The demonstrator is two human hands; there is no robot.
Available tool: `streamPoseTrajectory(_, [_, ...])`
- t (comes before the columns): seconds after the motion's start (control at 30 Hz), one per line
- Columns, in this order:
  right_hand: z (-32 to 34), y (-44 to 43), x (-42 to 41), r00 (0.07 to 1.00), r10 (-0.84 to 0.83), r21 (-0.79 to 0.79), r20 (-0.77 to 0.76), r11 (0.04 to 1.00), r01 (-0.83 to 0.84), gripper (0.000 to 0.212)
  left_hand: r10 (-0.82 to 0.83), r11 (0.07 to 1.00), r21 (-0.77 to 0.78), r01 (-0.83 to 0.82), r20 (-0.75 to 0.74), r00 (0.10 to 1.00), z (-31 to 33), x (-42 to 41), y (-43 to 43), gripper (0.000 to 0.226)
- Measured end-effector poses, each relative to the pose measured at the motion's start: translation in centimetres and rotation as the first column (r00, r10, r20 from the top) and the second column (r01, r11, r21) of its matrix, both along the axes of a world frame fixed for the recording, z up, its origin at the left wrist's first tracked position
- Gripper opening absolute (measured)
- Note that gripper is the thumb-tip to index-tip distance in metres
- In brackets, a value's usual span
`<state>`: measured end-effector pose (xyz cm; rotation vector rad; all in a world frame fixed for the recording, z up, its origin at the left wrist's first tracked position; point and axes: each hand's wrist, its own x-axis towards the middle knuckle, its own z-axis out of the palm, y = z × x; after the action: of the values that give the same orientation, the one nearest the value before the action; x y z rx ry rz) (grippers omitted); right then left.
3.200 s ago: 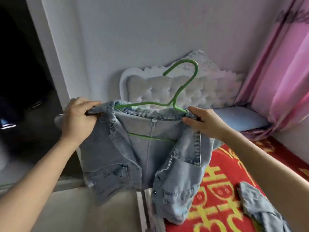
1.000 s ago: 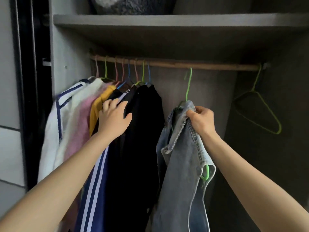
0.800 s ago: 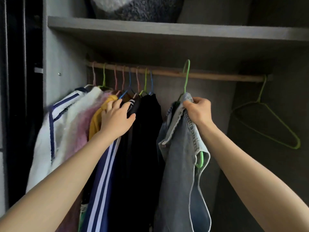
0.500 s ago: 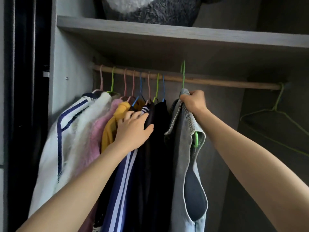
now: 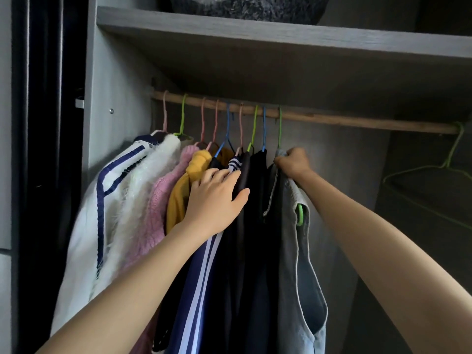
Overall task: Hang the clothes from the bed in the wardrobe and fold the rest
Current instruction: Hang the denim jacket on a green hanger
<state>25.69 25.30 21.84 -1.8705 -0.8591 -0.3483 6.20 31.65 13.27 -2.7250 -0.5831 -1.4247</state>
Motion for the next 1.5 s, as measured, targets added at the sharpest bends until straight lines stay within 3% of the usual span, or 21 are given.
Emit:
streamPoseTrajectory(0.23, [-0.5, -1.8, -0.5, 0.997, 0.078, -0.007, 0.013, 0.997, -0.078, 0.024, 0.069, 0.994, 0.076, -0.079, 0.118, 0.991, -0.3, 0.3, -1.9, 0.044])
streamPoseTrajectory(0.3, [-0.7, -3.3, -0.3, 0.998, 0.068, -0.025, -0.006, 0.997, -0.068, 0.040, 0.031, 0.987, 0.152, -0.060, 0.187, 0.982, -0.4, 0.5, -3.3, 0.038])
streamPoseTrajectory(0.37, [-0.8, -5.7, 0.3, 1.000, -0.012, -0.046, 0.027, 0.999, 0.014, 0.043, -0.024, 0.973, 0.228, -0.031, 0.236, 0.971, -0.1, 1.0, -5.2, 0.036])
streamPoseTrajectory(0.5, [-0.7, -11.6, 2.6, 0.953, -0.254, -0.082, 0.163, 0.960, 0.269, 0.031, -0.149, 0.950, 0.306, 0.071, 0.240, 0.959, 0.8, 2.7, -8.7, 0.039])
streamPoseTrajectory(0.57, [-0.8, -15.2, 3.7, 0.901, -0.368, -0.120, 0.230, 0.908, 0.401, 0.032, -0.193, 0.949, 0.286, 0.129, 0.210, 0.958, 0.8, 4.1, -10.4, 0.035])
streamPoseTrajectory(0.67, [-1.1, -21.3, 5.3, 0.742, -0.546, -0.169, 0.389, 0.749, 0.640, 0.034, -0.274, 0.940, 0.260, 0.221, 0.191, 0.943, 0.3, 6.6, -13.3, 0.025])
streamPoseTrajectory(0.83, [-2.7, -28.8, 6.8, 0.579, -0.679, -0.237, 0.452, 0.534, 0.811, 0.038, -0.363, 0.931, 0.086, 0.354, 0.132, 0.922, -1.7, 10.4, -16.0, 0.031])
streamPoseTrajectory(0.9, [-3.4, -30.7, 7.4, 0.555, -0.705, -0.322, 0.442, 0.453, 0.831, 0.040, -0.359, 0.933, 0.047, 0.356, 0.119, 0.926, -2.8, 11.7, -16.5, 0.026])
streamPoseTrajectory(1.07, [-4.1, -32.3, 8.6, 0.545, -0.742, -0.430, 0.391, 0.376, 0.821, 0.042, -0.382, 0.918, -0.067, 0.390, 0.114, 0.917, -5.1, 13.9, -17.9, 0.020])
streamPoseTrajectory(1.3, [-5.3, -31.9, 9.2, 0.540, -0.738, -0.455, 0.404, 0.349, 0.819, 0.040, -0.420, 0.897, -0.097, 0.431, 0.117, 0.900, -6.6, 14.3, -18.3, 0.017])
streamPoseTrajectory(1.5, [-5.4, -32.1, 8.3, 0.484, -0.574, -0.442, 0.660, 0.225, 0.869, 0.027, -0.442, 0.879, -0.152, 0.452, 0.100, 0.892, -6.5, 14.1, -17.9, 0.037])
